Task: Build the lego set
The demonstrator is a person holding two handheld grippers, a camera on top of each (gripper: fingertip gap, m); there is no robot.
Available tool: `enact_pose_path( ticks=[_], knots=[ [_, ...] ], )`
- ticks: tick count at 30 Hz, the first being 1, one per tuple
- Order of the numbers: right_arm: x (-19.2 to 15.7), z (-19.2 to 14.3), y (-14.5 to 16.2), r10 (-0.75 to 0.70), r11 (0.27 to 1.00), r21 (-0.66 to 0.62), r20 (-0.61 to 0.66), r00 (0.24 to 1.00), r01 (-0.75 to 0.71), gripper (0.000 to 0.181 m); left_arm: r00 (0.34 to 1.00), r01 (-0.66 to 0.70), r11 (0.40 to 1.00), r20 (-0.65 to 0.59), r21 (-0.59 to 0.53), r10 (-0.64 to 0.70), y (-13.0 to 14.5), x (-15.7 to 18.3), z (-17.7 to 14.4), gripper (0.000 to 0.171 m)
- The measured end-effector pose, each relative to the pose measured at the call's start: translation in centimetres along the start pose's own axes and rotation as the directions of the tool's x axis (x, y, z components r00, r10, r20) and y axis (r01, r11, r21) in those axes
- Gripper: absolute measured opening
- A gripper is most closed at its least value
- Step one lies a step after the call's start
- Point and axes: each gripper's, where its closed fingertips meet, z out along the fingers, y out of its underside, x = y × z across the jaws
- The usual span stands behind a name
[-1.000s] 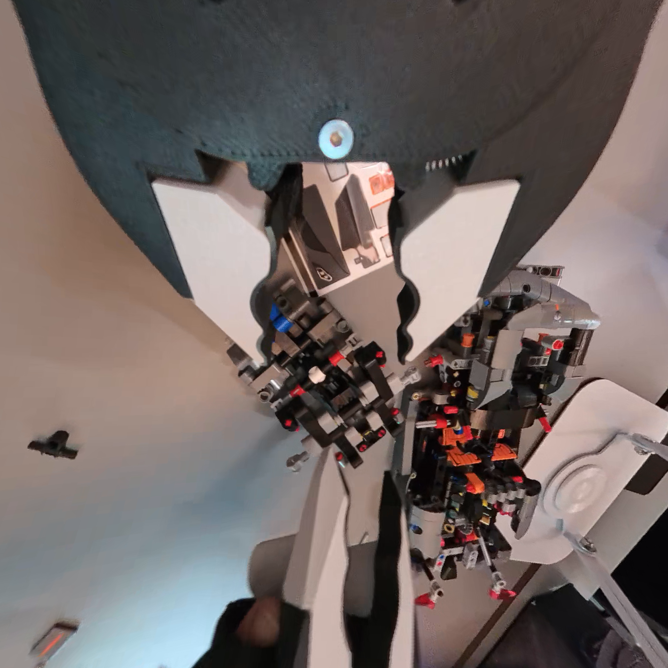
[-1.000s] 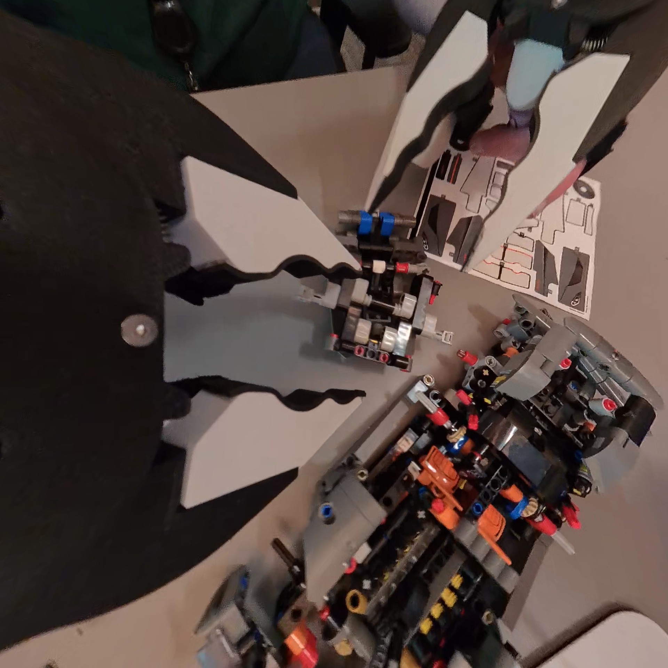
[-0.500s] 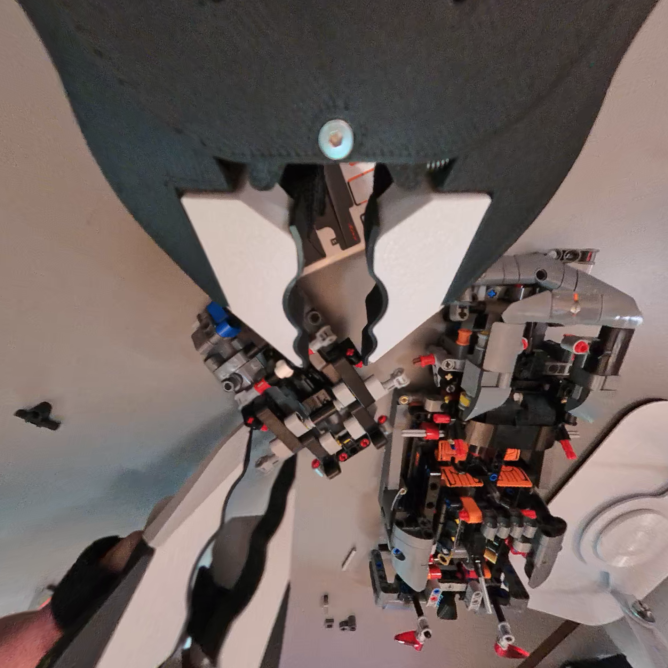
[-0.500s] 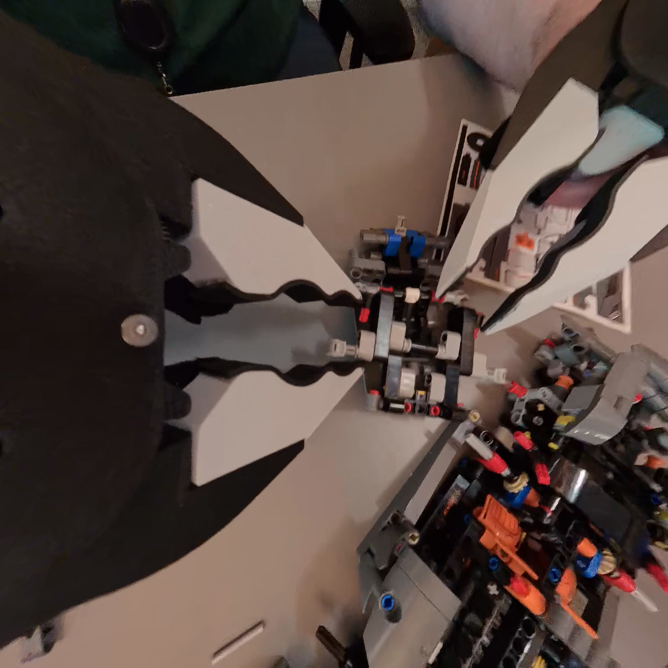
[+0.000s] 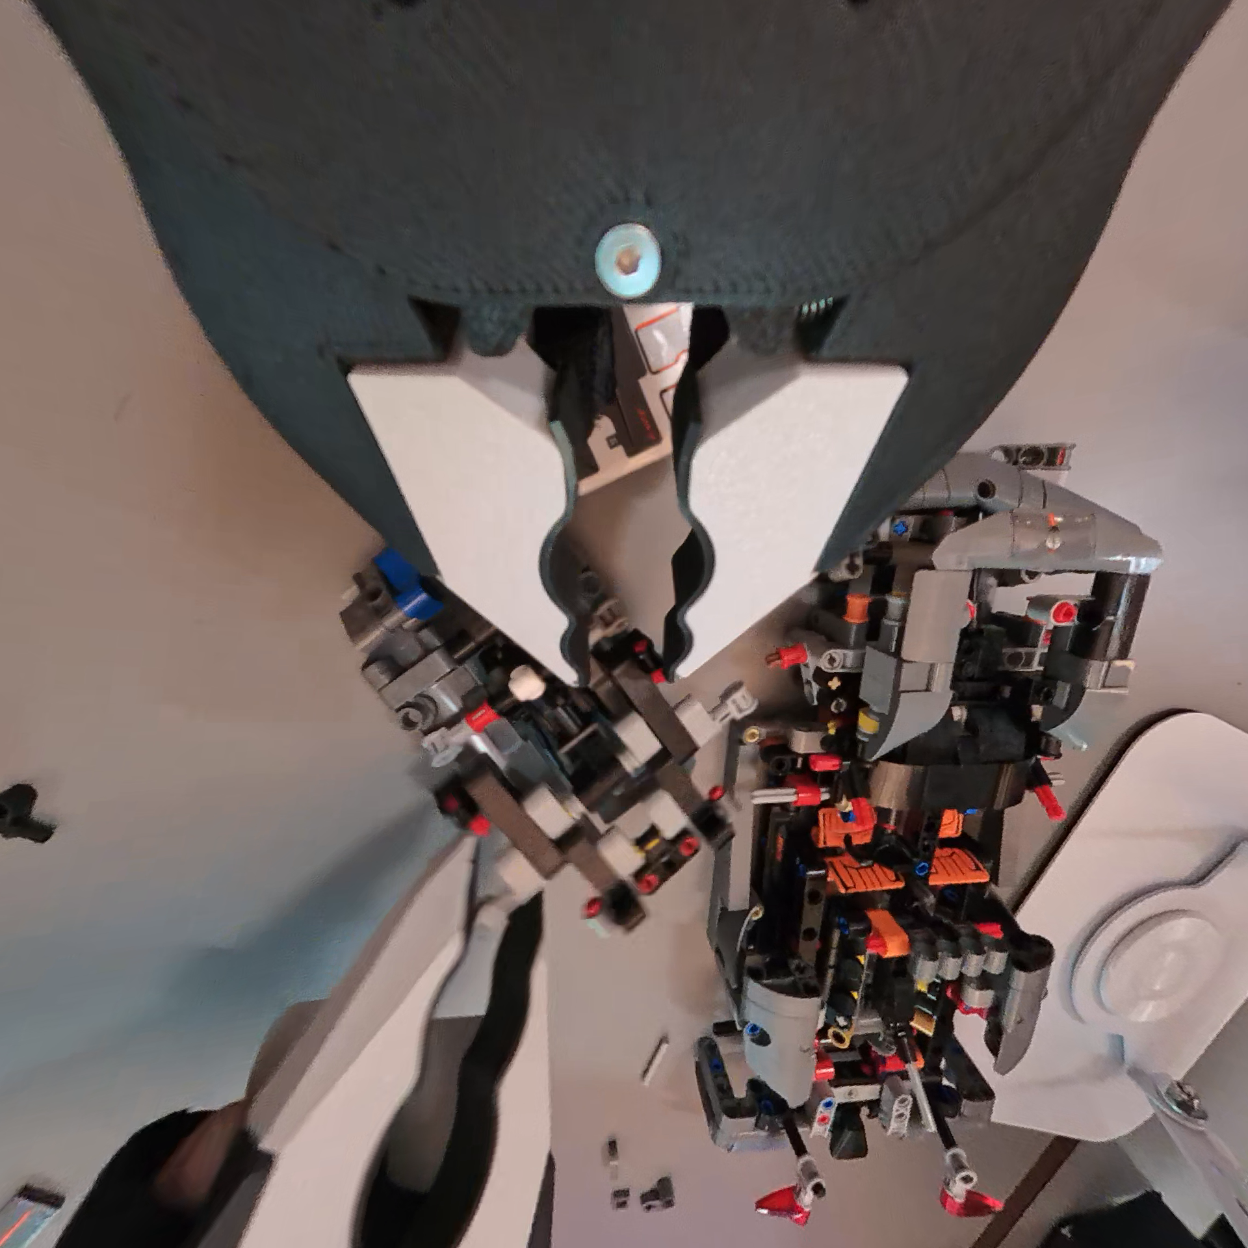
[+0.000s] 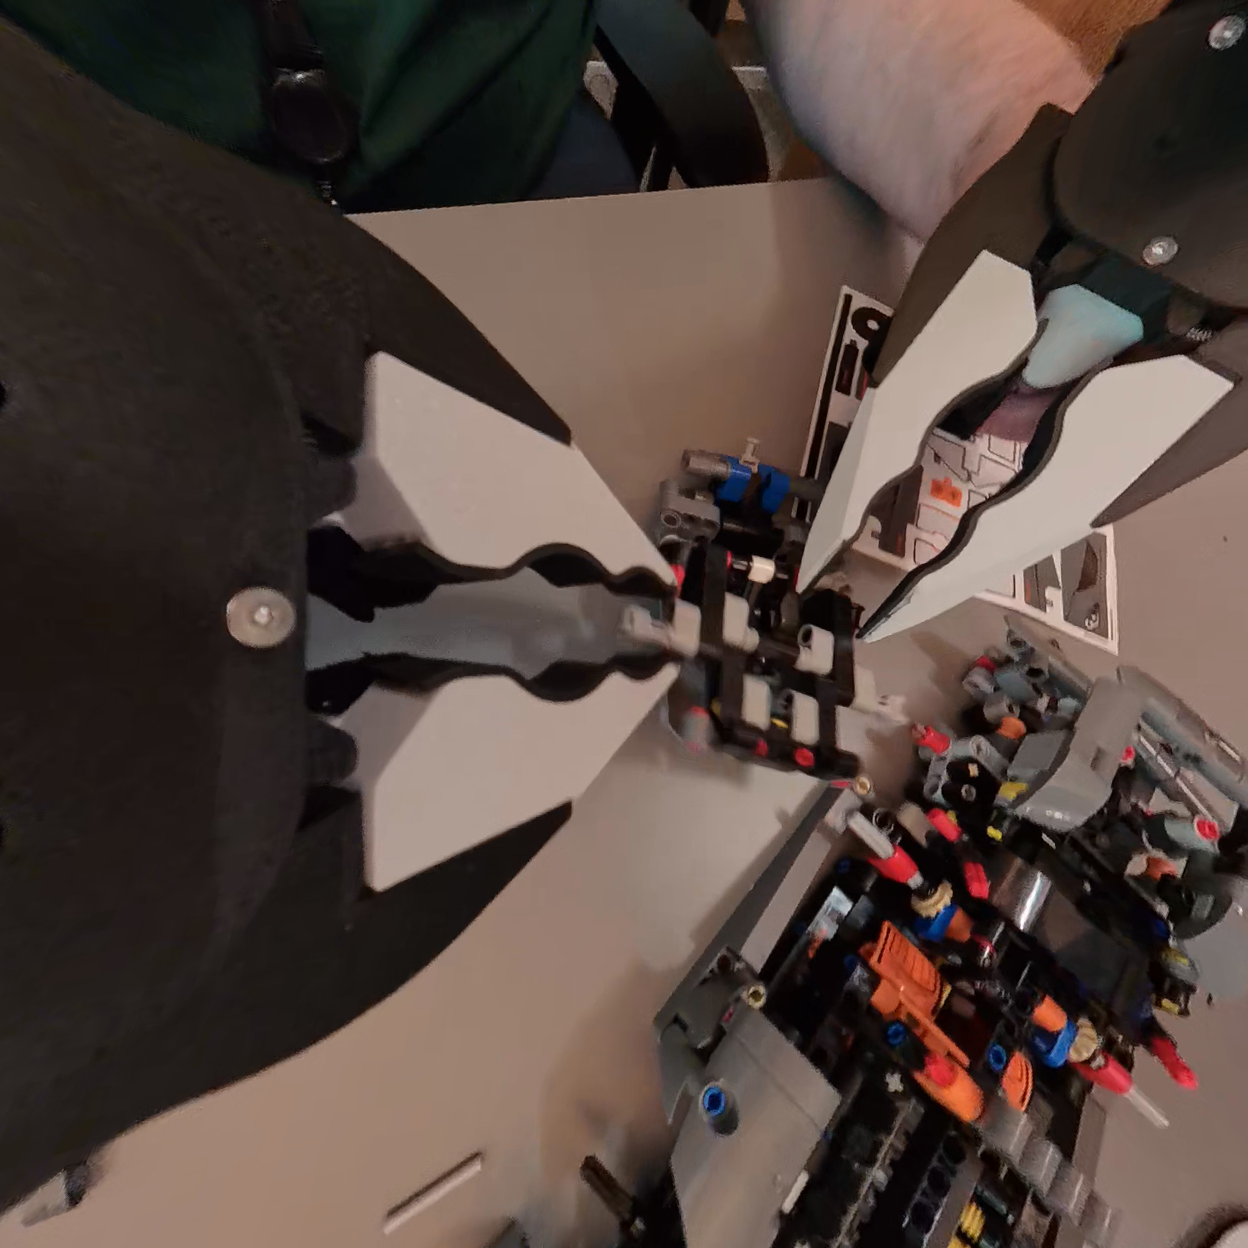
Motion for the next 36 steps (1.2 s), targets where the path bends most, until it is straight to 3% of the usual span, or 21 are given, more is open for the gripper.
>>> enact_pose_path(
  ticks=[2,15,22,25,32,36],
  knots=[
    [0.0,0.2,0.3,-0.009,1.0,-0.007,-0.007,1.0,0.009,0.014,1.0,0.006,0.998,-0.003,0.055,-0.005,-0.8,0.3,-0.2,0.015],
    [0.2,-0.5,0.1,-0.002,1.0,0.028,-0.042,0.999,0.003,0.029,0.999,-0.024,1.0,0.028,-0.003,0.024,0.0,0.0,-0.3,0.028],
    [0.3,-1.2,-0.6,-0.043,0.996,0.079,-0.116,0.992,0.052,0.021,0.99,0.125,0.992,-0.057,0.001,-0.125,0.4,0.0,-0.4,0.042],
    [-0.2,-1.1,-1.7,-0.136,0.988,0.049,-0.161,0.978,0.145,0.015,0.983,0.159,0.987,-0.097,0.004,-0.158,0.4,0.2,-0.3,0.042],
    [0.6,2.0,-1.3,-0.188,0.978,-0.113,-0.136,0.973,0.174,0.012,0.966,0.209,0.978,-0.156,0.017,-0.204,0.2,0.8,0.2,0.038],
    [1.2,2.3,-1.3,-0.219,0.97,-0.144,-0.169,0.961,0.195,0.009,0.951,0.237,0.971,-0.208,0.016,-0.229,0.3,1.3,0.3,0.038]
  ],
)
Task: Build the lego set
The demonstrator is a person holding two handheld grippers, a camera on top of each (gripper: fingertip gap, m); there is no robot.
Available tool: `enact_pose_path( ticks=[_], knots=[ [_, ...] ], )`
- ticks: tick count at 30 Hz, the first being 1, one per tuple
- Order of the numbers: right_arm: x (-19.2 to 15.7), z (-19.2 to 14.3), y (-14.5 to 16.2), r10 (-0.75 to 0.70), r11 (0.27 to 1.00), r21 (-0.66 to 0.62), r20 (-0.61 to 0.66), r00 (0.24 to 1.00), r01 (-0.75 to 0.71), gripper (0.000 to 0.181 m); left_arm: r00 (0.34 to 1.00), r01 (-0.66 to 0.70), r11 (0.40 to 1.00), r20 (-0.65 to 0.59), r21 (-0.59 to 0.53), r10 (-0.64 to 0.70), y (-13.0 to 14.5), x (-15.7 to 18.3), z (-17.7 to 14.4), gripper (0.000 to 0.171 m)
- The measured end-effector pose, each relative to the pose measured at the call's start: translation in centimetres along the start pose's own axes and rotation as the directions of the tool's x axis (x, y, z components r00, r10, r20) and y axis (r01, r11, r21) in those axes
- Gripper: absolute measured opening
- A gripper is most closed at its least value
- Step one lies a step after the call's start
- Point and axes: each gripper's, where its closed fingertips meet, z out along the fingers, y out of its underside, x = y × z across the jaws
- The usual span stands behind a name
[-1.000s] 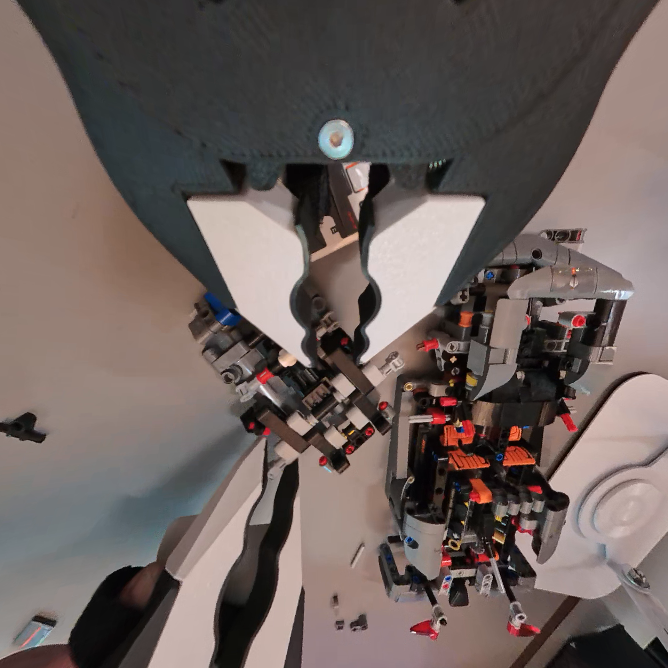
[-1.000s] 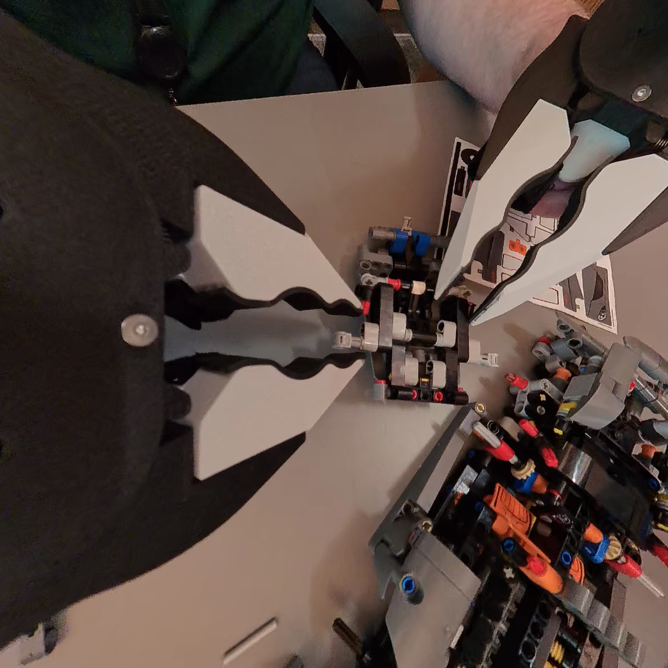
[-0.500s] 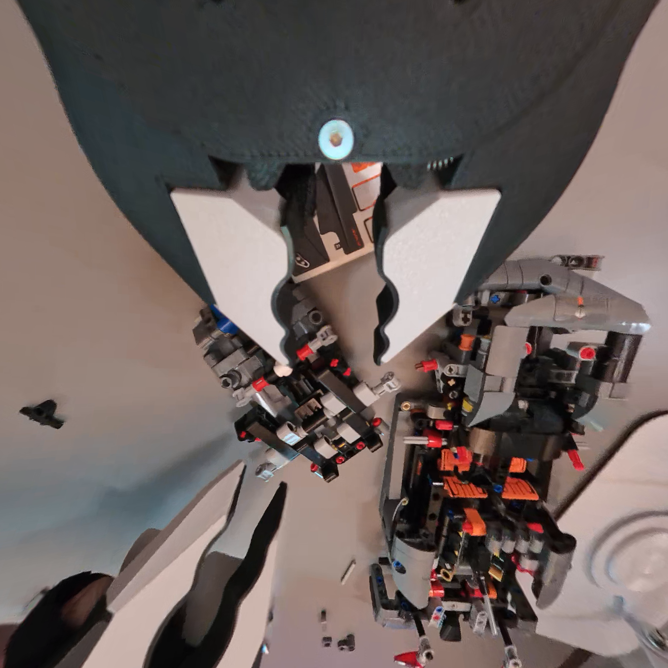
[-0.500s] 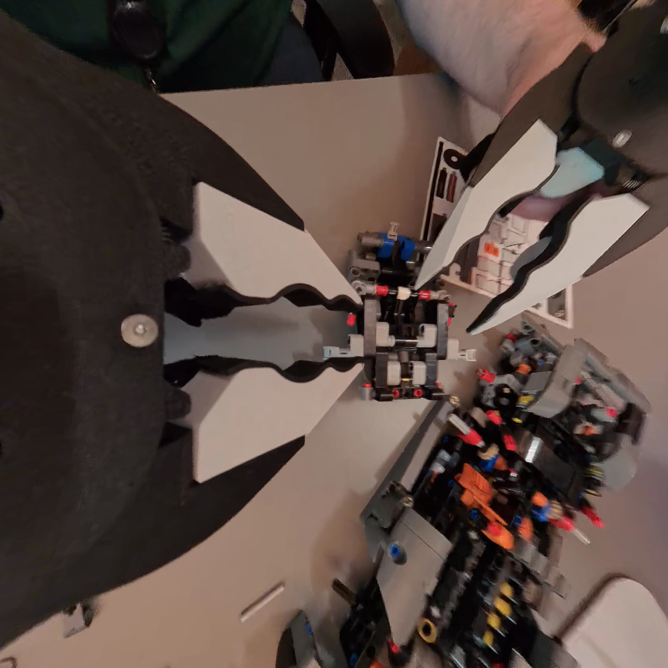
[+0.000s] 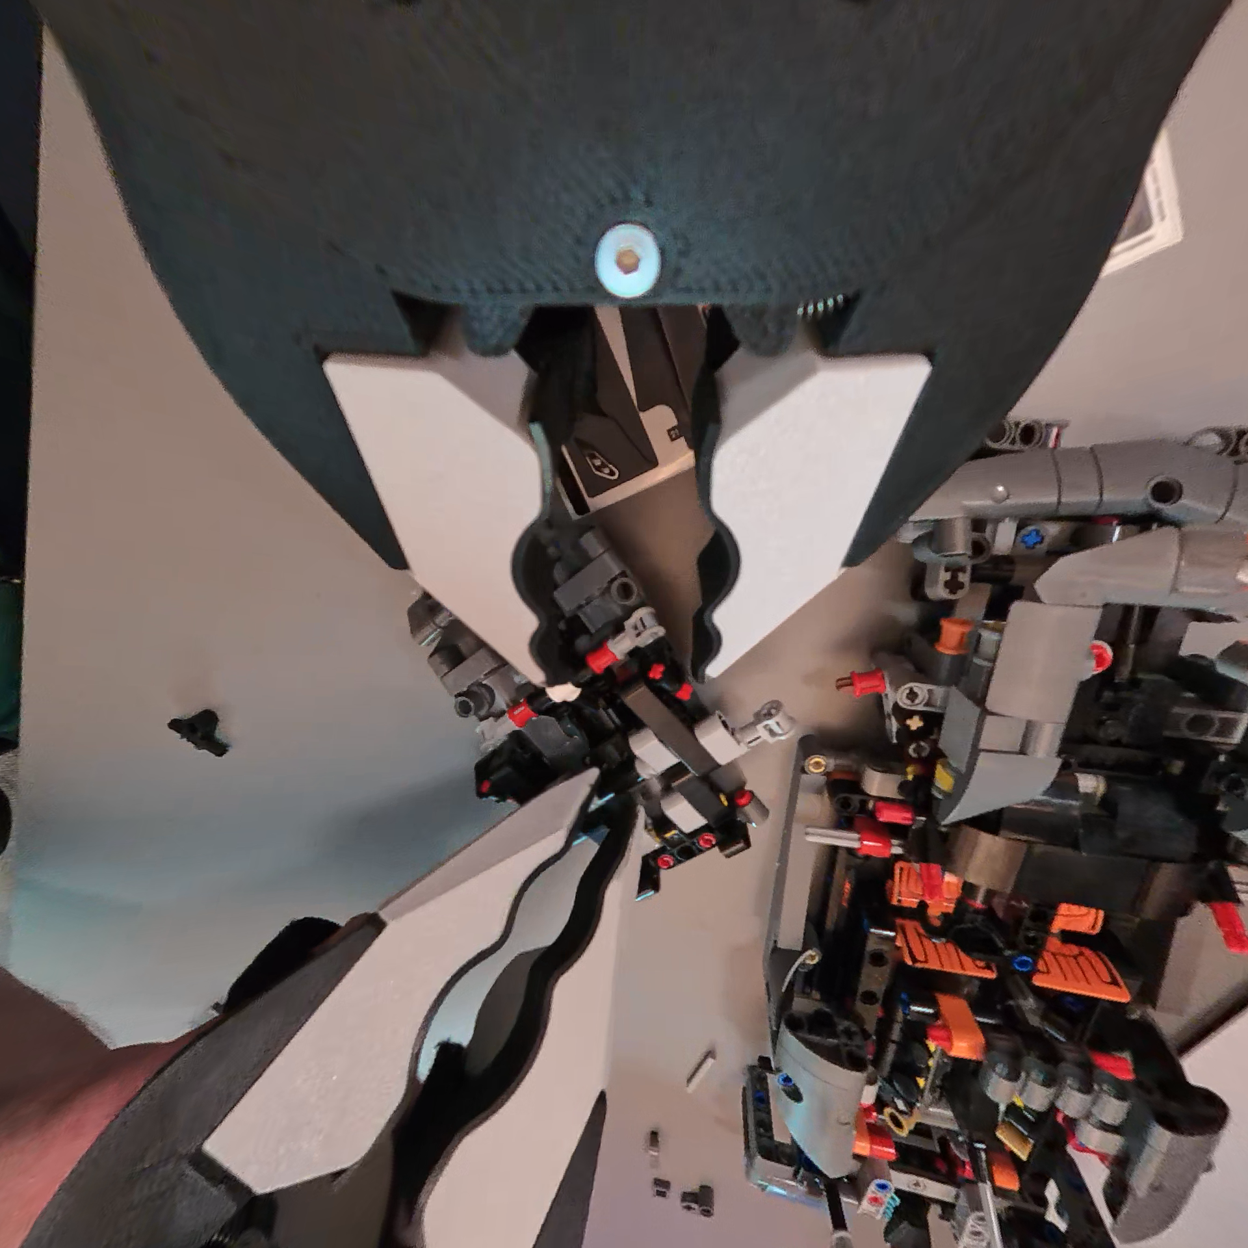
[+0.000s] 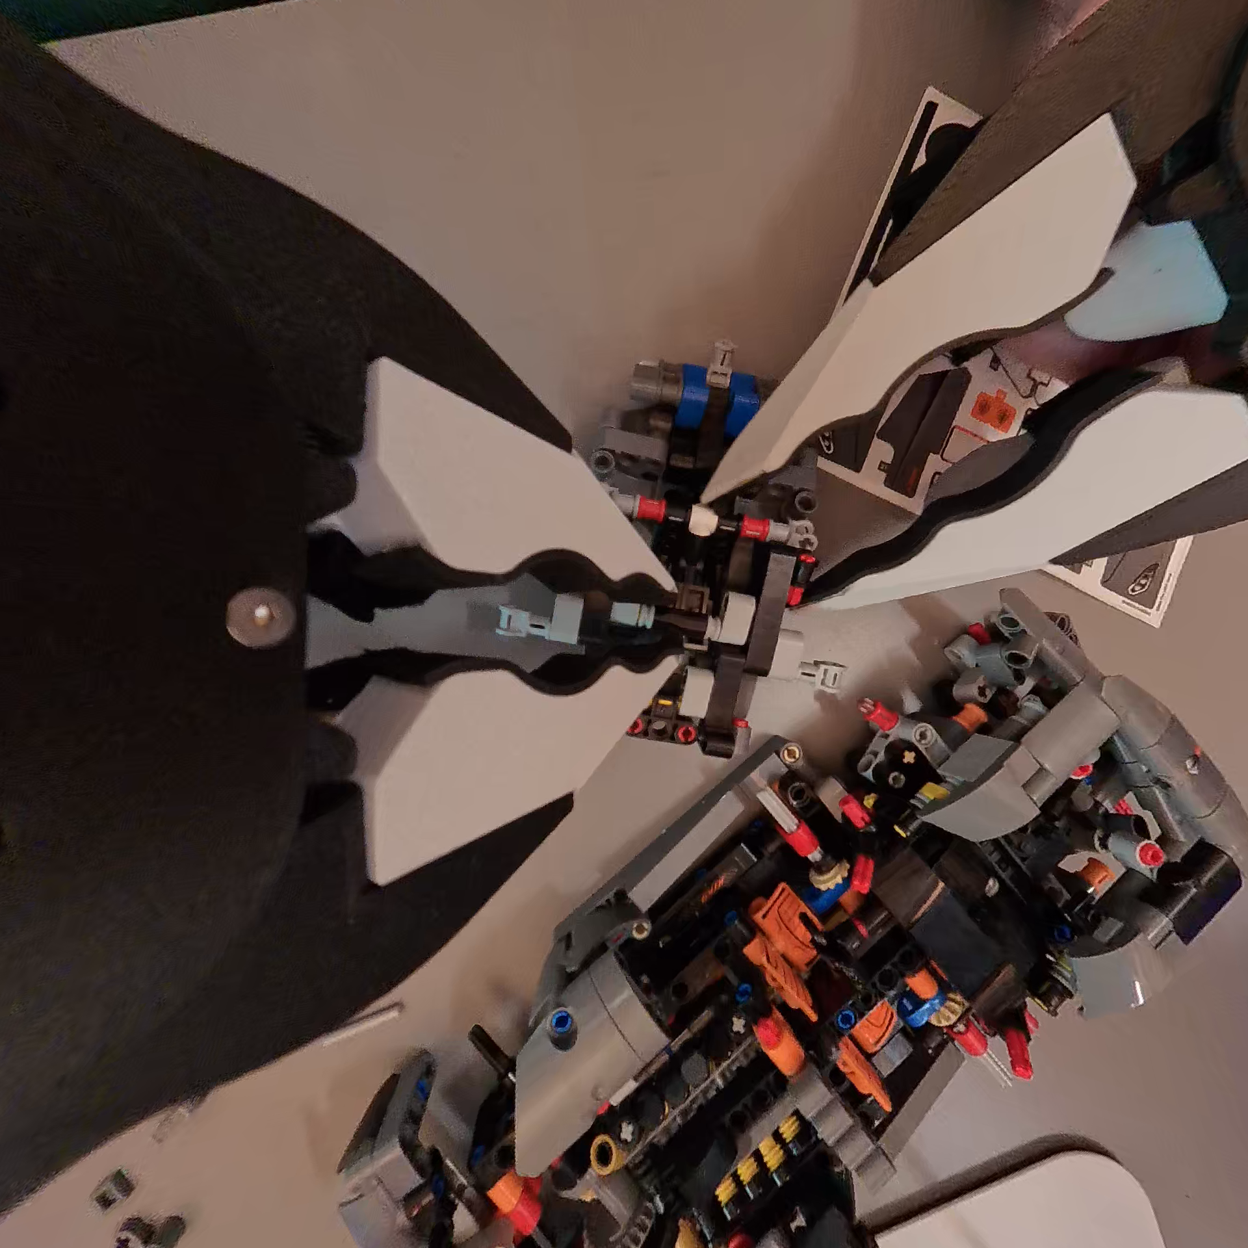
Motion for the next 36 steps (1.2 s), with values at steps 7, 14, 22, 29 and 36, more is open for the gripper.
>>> enact_pose_path(
  ticks=[7,14,22,29,36],
  knots=[
    [0.6,0.4,-0.2,-0.017,1.0,-0.008,-0.009,1.0,0.017,0.01,0.999,0.033,0.999,-0.042,-0.005,-0.033,0.3,0.2,0.7,0.043],
    [0.5,0.5,-0.1,-0.078,0.995,-0.057,-0.009,0.997,0.077,0.006,0.997,0.05,0.999,-0.066,-0.005,-0.051,0.2,0.1,1.0,0.043],
    [0.6,0.6,0.1,-0.126,0.989,-0.087,-0.046,0.991,0.122,0.006,0.997,0.049,0.999,-0.067,-0.009,-0.05,0.2,0.1,1.1,0.044],
    [0.5,0.8,0.3,-0.137,0.986,-0.1,-0.044,0.99,0.132,0.006,0.997,0.044,0.999,-0.059,-0.009,-0.045,0.2,0.1,1.1,0.045],
    [0.5,0.9,0.4,-0.147,0.982,-0.127,-0.046,0.988,0.14,0.006,0.997,0.079,0.996,-0.012,0.041,-0.078,-0.7,-0.7,-0.4,0.043]
  ],
)
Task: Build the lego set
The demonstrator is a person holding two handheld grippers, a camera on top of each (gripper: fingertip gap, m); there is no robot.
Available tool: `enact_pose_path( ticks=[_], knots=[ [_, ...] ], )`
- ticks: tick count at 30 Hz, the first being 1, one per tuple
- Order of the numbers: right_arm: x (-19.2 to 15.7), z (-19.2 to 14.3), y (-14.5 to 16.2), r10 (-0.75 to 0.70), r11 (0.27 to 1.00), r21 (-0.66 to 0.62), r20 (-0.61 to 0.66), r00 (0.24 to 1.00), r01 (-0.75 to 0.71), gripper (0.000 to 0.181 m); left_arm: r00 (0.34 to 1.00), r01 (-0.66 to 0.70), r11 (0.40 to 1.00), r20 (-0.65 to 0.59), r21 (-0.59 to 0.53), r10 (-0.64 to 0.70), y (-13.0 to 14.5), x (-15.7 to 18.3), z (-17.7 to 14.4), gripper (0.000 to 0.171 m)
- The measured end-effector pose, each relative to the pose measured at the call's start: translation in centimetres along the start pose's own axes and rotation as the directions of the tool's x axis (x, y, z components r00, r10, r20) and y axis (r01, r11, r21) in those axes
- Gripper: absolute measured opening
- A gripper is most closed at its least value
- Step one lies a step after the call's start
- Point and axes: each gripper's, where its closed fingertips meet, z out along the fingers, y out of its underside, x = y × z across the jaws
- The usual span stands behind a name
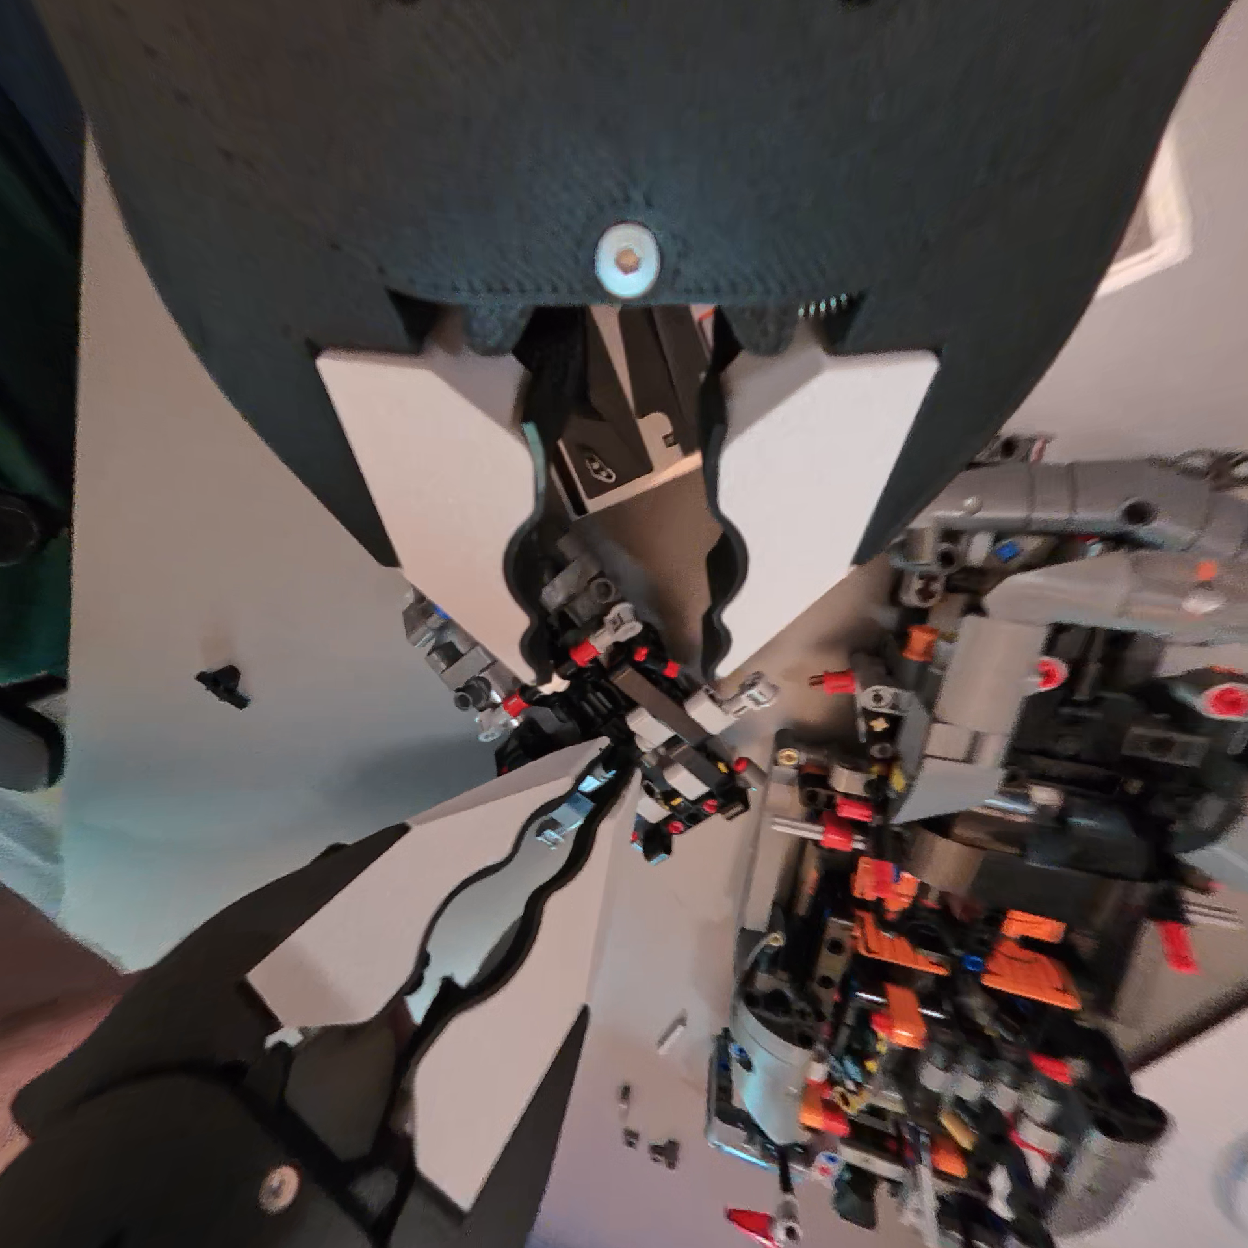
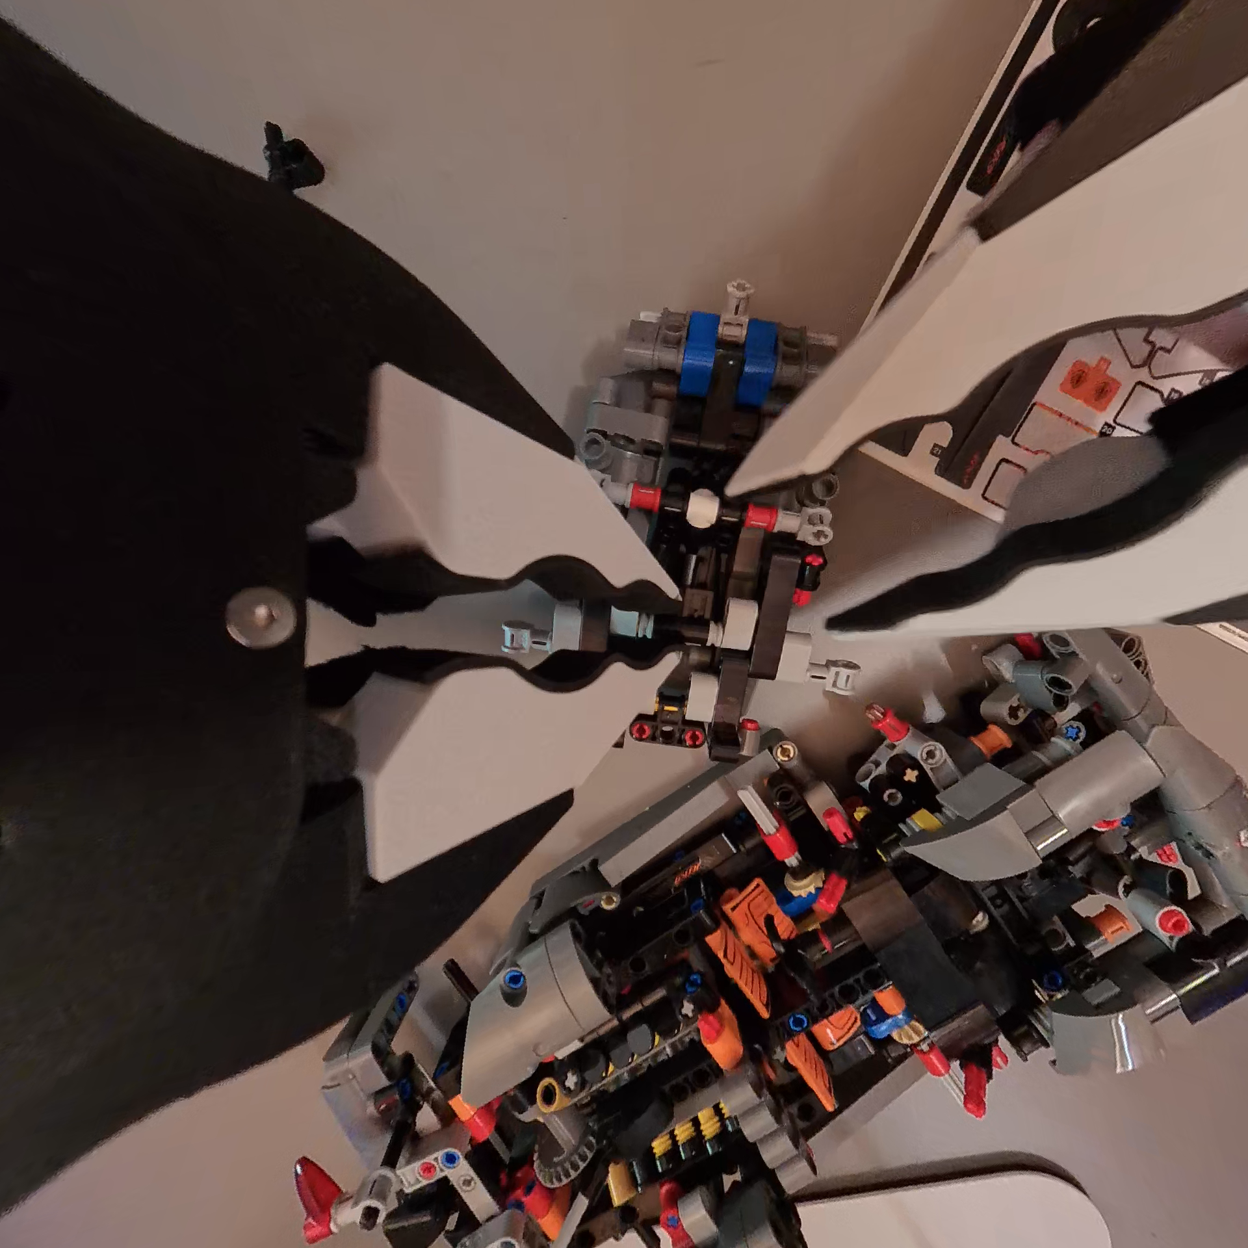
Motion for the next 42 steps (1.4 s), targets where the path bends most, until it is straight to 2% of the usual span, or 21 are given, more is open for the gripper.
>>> enact_pose_path(
  ticks=[9,14,25,28,38,42],
  knots=[
    [0.0,0.0,0.0,0.014,1.0,0.027,0.008,1.0,-0.014,0.006,0.983,-0.055,0.994,0.167,-0.096,0.07,-1.1,-2.0,0.9,0.034],
    [0.0,0.0,-0.1,0.021,0.999,0.039,0.02,1.0,-0.022,0.006,0.973,-0.114,0.981,0.184,-0.156,0.142,-0.8,-2.0,1.6,0.035],
    [0.0,0.1,0.0,0.053,0.997,0.045,0.045,0.998,-0.055,0.006,0.971,-0.155,0.964,0.149,-0.214,0.189,-0.8,-1.7,2.3,0.029],
    [0.1,0.0,0.1,0.109,0.992,0.055,0.056,0.992,-0.112,0.006,0.974,-0.153,0.968,0.137,-0.197,0.181,-0.9,-1.7,2.3,0.029],
    [0.3,-0.3,0.0,0.132,0.99,0.046,-0.03,0.991,-0.13,0.005,0.956,-0.26,0.946,0.085,-0.193,0.28,-1.3,-1.5,2.5,0.026],
    [0.4,-0.4,0.1,0.151,0.987,0.052,-0.03,0.988,-0.15,0.005,0.96,-0.259,0.949,0.058,-0.181,0.273,-1.4,-1.5,2.4,0.026]
  ],
)
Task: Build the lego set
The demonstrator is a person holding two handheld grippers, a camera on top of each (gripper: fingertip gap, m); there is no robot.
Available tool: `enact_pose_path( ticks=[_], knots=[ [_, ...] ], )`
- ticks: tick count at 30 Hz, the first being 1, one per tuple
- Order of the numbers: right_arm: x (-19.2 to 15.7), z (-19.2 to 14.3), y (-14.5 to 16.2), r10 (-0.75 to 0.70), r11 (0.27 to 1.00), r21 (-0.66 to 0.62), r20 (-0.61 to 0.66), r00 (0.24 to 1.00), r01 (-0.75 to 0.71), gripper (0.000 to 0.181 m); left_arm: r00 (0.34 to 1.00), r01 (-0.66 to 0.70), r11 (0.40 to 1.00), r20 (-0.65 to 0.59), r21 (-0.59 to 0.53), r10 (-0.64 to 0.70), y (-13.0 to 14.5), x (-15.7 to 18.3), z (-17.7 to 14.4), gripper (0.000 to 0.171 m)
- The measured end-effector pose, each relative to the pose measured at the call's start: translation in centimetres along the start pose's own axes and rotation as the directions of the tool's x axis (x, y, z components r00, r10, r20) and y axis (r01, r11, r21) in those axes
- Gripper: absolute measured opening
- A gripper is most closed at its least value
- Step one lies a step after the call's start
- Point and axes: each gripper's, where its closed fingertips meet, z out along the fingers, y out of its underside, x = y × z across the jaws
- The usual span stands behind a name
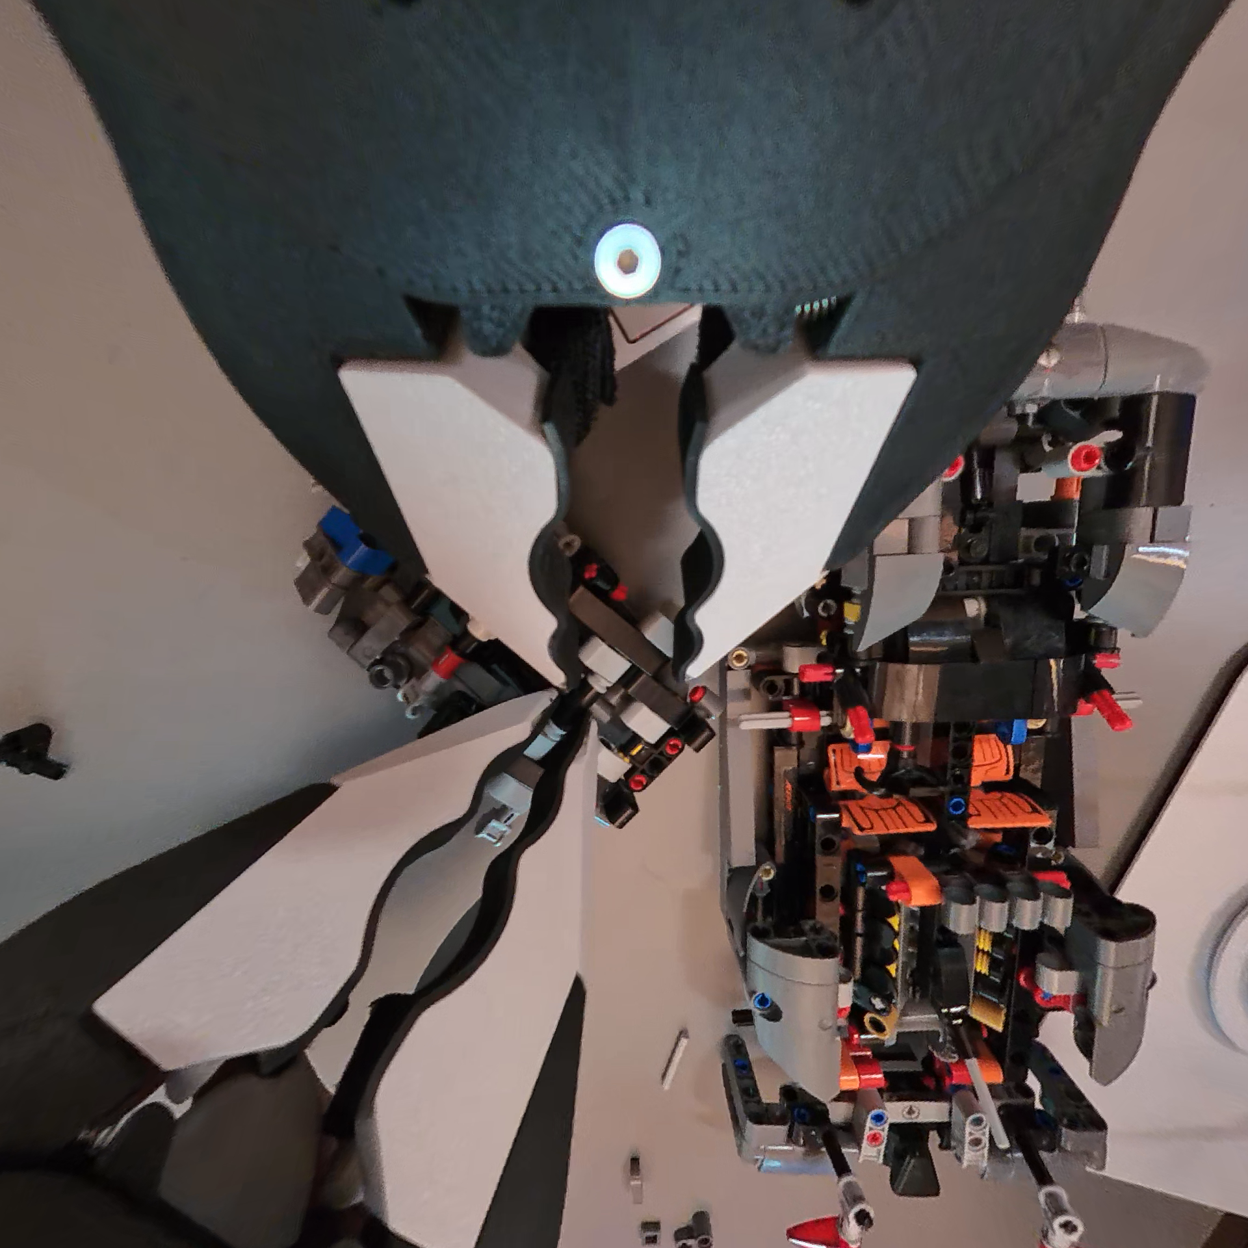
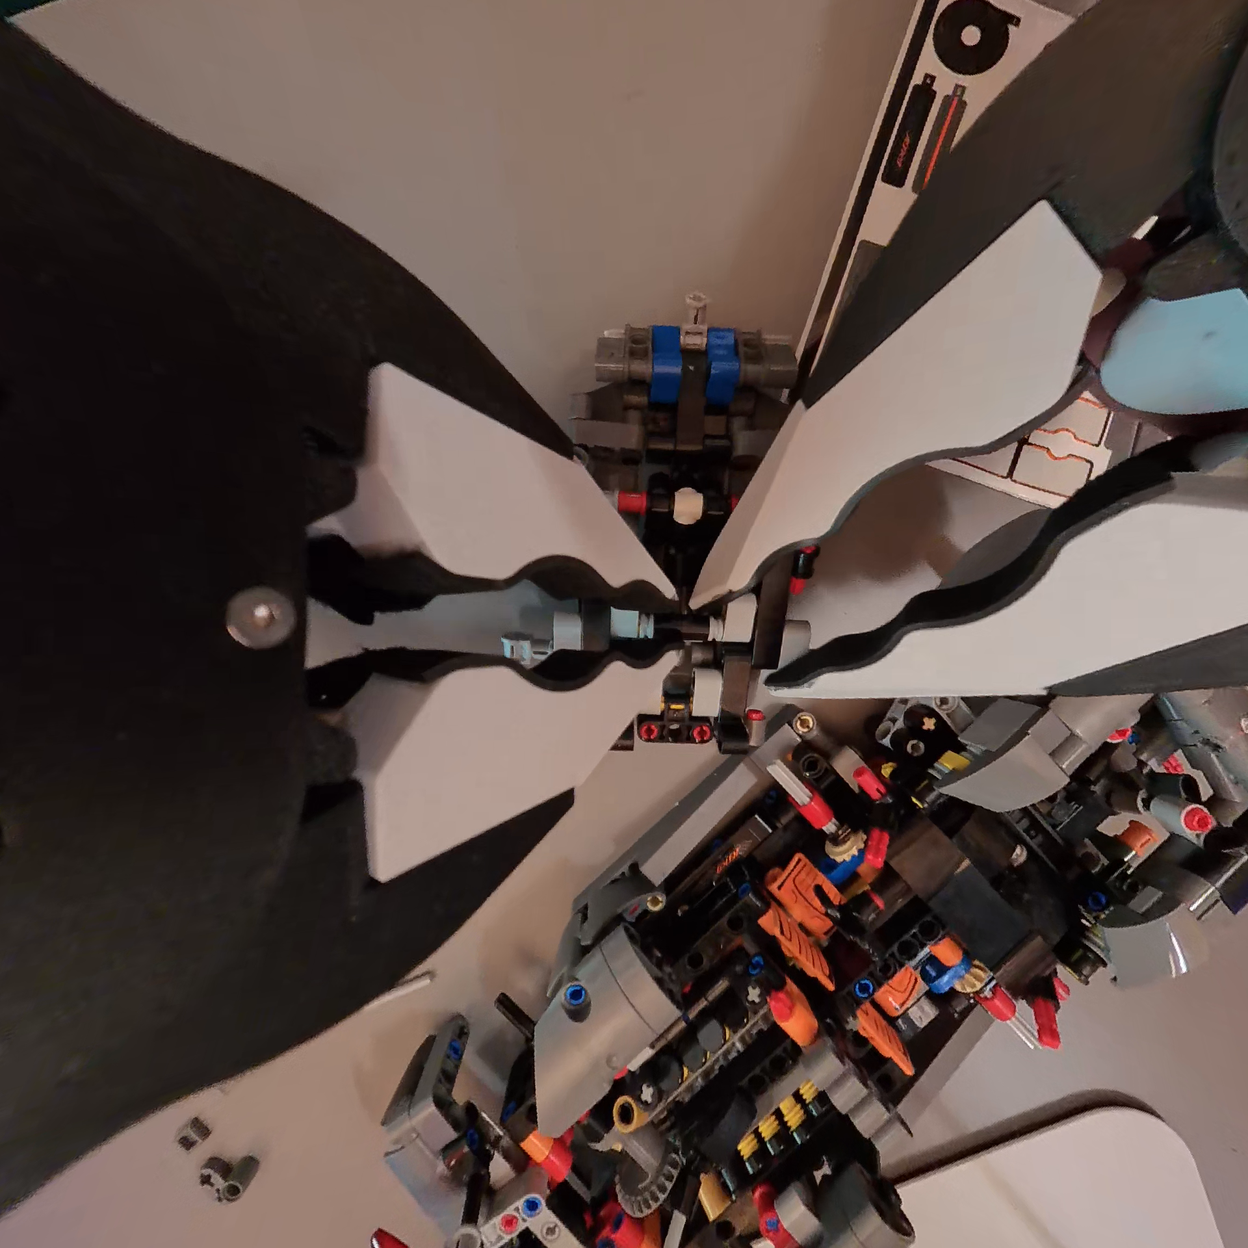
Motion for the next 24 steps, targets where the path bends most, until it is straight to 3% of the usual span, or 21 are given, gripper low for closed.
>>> enact_pose_path(
  ticks=[24],
  knots=[
    [0.11,0.31,0.39,-0.124,0.982,-0.147,-0.024,0.992,0.119,0.005,0.989,-0.13,0.991,0.082,0.031,0.127,0.07,0.18,0.38,0.021]
  ],
)
